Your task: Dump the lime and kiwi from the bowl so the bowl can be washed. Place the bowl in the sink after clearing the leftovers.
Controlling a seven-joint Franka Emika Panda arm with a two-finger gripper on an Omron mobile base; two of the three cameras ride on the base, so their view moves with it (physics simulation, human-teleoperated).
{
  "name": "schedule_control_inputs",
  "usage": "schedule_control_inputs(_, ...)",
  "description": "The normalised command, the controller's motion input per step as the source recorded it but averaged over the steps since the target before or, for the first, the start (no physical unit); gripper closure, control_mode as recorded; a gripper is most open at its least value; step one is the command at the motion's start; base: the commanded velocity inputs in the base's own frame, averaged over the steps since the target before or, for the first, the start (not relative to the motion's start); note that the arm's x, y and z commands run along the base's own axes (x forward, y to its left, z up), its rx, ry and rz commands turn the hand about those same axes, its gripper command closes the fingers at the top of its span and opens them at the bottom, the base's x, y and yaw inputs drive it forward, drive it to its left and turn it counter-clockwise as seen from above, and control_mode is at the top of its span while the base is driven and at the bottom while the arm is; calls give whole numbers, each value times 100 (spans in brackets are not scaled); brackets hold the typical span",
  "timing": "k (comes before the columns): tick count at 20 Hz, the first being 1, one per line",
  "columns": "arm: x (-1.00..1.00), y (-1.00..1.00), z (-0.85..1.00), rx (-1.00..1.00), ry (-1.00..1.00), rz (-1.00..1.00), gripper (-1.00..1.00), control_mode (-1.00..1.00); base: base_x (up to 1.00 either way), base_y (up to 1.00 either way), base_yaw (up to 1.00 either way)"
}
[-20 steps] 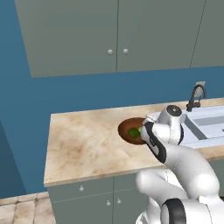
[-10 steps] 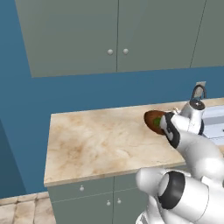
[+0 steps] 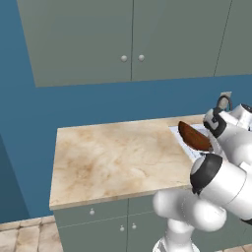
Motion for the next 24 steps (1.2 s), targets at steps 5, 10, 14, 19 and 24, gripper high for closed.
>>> schedule_control_inputs(5,0,1,-5,10,0,0,100,-100,0,0,0)
schedule_control_inputs(10,4,3,-30,28,2,0,100,-100,0,0,0)
schedule_control_inputs(14,21,0,-19,35,0,-1,100,-100,0,0,0)
schedule_control_inputs(19,35,0,0,23,0,-4,100,-100,0,0,0)
schedule_control_inputs(24,52,0,0,17,2,-5,100,-100,0,0,0)
